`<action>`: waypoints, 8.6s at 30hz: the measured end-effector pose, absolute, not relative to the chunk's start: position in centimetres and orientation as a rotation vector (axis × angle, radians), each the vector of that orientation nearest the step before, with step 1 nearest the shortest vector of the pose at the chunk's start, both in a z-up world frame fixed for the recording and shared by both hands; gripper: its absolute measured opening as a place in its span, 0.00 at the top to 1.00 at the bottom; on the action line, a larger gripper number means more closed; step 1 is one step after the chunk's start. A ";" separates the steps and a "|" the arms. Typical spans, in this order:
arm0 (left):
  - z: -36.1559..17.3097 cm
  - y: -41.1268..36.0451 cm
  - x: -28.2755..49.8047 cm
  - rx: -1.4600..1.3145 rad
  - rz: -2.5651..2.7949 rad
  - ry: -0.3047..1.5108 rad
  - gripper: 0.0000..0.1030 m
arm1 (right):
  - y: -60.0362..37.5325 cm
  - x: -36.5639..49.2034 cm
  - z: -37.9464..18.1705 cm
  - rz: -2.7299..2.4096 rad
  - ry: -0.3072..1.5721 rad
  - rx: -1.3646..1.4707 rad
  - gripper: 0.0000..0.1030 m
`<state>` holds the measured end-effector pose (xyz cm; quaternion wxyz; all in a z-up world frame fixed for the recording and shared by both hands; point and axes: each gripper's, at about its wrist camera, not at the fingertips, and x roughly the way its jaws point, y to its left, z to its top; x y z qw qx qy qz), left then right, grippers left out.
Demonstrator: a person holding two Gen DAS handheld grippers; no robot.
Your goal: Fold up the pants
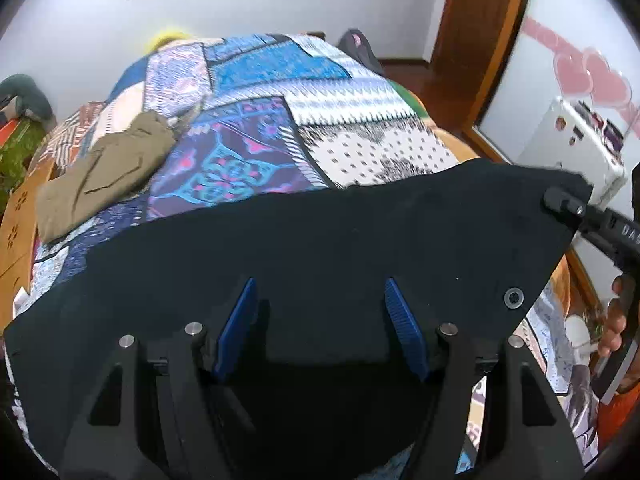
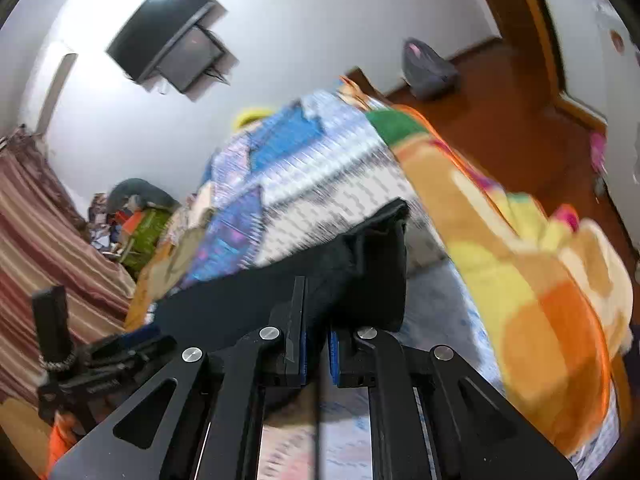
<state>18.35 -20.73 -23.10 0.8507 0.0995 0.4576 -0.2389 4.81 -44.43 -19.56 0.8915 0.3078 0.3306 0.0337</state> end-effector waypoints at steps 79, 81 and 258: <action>-27.3 -6.7 20.4 0.205 -0.295 1.046 0.72 | -26.4 13.1 -22.0 0.504 1.009 -0.088 0.56; -26.8 -5.6 19.1 0.171 -0.298 1.039 0.65 | -26.8 12.3 -21.8 0.493 1.009 -0.074 0.56; -23.7 -7.8 17.6 0.012 -0.288 0.956 0.47 | -28.6 19.4 -23.5 0.441 0.972 0.066 0.52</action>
